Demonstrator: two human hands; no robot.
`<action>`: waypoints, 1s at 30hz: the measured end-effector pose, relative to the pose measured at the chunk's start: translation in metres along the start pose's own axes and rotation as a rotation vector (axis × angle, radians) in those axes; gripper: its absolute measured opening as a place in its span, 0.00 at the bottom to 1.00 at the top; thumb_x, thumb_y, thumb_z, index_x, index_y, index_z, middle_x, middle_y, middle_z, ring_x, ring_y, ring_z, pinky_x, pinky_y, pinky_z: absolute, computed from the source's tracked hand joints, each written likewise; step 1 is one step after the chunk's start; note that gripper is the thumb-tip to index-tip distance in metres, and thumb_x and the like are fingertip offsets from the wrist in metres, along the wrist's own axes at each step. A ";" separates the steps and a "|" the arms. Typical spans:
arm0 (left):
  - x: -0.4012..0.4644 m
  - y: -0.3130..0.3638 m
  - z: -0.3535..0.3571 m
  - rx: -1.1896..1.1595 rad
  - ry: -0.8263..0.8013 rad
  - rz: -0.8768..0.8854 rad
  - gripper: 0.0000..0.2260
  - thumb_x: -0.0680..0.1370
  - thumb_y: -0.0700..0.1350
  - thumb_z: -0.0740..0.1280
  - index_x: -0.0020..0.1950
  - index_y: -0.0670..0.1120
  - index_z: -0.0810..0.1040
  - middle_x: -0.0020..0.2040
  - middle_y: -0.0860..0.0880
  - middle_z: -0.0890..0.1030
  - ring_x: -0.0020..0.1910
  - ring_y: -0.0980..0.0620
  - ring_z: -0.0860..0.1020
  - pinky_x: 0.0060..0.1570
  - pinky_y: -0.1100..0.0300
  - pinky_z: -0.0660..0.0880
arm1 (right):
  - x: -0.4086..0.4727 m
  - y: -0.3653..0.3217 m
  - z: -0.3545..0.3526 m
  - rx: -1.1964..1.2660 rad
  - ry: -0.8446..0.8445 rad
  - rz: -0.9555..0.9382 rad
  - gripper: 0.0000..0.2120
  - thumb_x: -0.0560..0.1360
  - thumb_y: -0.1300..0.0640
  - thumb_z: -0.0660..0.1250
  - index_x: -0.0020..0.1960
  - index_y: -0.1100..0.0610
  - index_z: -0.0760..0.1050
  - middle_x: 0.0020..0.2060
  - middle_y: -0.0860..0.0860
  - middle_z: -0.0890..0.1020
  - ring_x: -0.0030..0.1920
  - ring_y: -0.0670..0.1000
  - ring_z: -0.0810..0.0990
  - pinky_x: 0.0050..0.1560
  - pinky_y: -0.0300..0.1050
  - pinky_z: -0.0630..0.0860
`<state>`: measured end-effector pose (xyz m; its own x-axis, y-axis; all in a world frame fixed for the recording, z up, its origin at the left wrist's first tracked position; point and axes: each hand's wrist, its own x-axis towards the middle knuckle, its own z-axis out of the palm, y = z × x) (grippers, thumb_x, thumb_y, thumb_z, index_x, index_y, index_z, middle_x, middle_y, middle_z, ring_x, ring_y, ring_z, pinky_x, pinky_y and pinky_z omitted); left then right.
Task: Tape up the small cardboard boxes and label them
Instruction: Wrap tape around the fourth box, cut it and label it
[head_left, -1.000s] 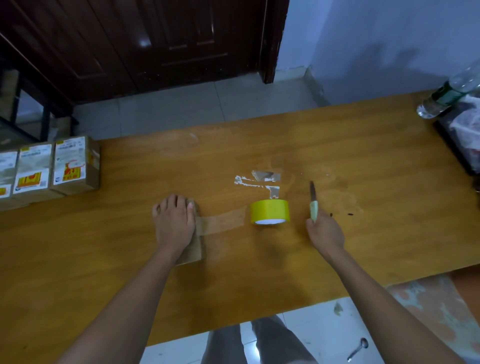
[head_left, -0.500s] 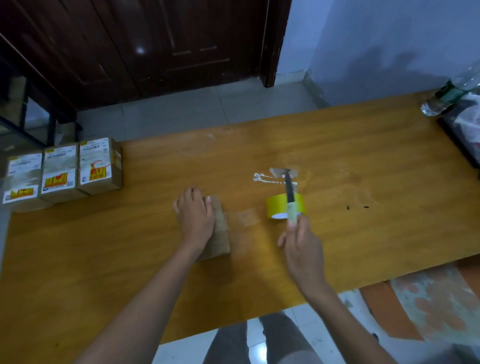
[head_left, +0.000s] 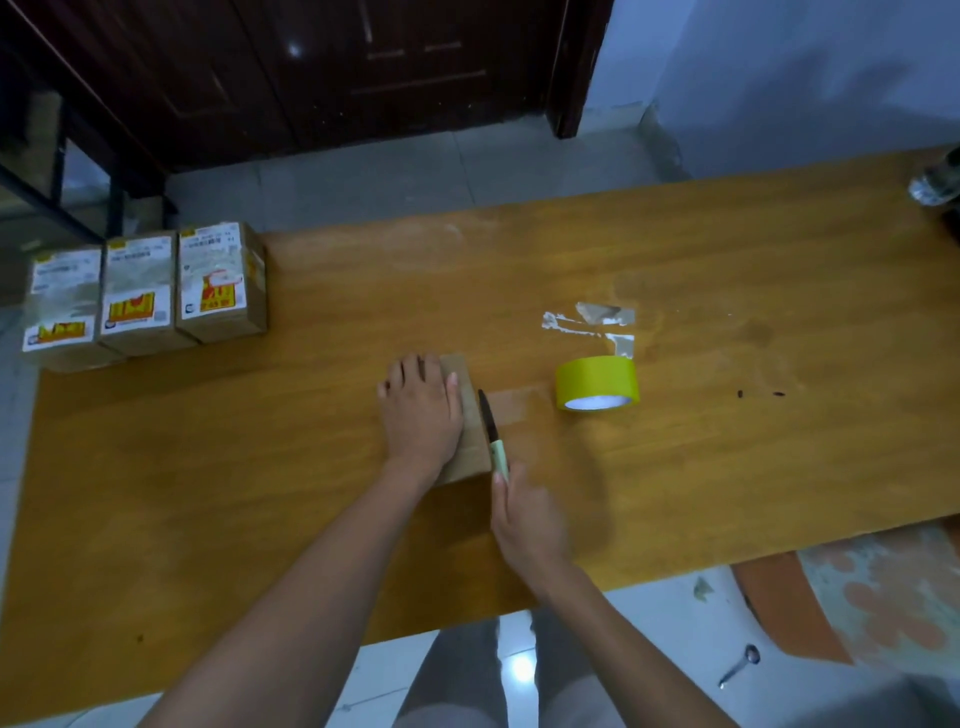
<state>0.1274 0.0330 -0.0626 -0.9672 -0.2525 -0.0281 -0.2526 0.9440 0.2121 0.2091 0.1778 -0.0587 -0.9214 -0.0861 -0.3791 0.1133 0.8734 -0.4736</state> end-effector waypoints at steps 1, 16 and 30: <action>0.000 0.002 -0.001 0.013 -0.005 -0.006 0.19 0.82 0.52 0.52 0.62 0.41 0.73 0.58 0.41 0.75 0.57 0.41 0.72 0.53 0.48 0.69 | 0.000 0.002 0.002 0.003 -0.014 0.004 0.15 0.83 0.47 0.49 0.58 0.55 0.68 0.35 0.54 0.81 0.34 0.54 0.80 0.32 0.47 0.74; 0.001 -0.011 -0.002 0.054 -0.003 0.106 0.18 0.82 0.52 0.53 0.63 0.42 0.73 0.57 0.41 0.75 0.55 0.43 0.73 0.51 0.49 0.66 | 0.008 0.006 -0.001 0.002 -0.031 -0.036 0.15 0.83 0.48 0.49 0.61 0.56 0.67 0.36 0.53 0.81 0.34 0.52 0.81 0.33 0.49 0.78; -0.002 -0.006 -0.005 0.065 -0.013 0.054 0.19 0.82 0.52 0.51 0.64 0.42 0.71 0.59 0.42 0.74 0.57 0.43 0.72 0.53 0.48 0.66 | 0.008 -0.004 0.008 -0.198 -0.015 -0.033 0.13 0.83 0.48 0.47 0.60 0.54 0.65 0.30 0.48 0.77 0.27 0.46 0.76 0.24 0.40 0.72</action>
<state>0.1313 0.0271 -0.0592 -0.9797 -0.1980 -0.0312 -0.2005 0.9682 0.1496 0.2041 0.1698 -0.0665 -0.9175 -0.1224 -0.3784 0.0060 0.9471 -0.3210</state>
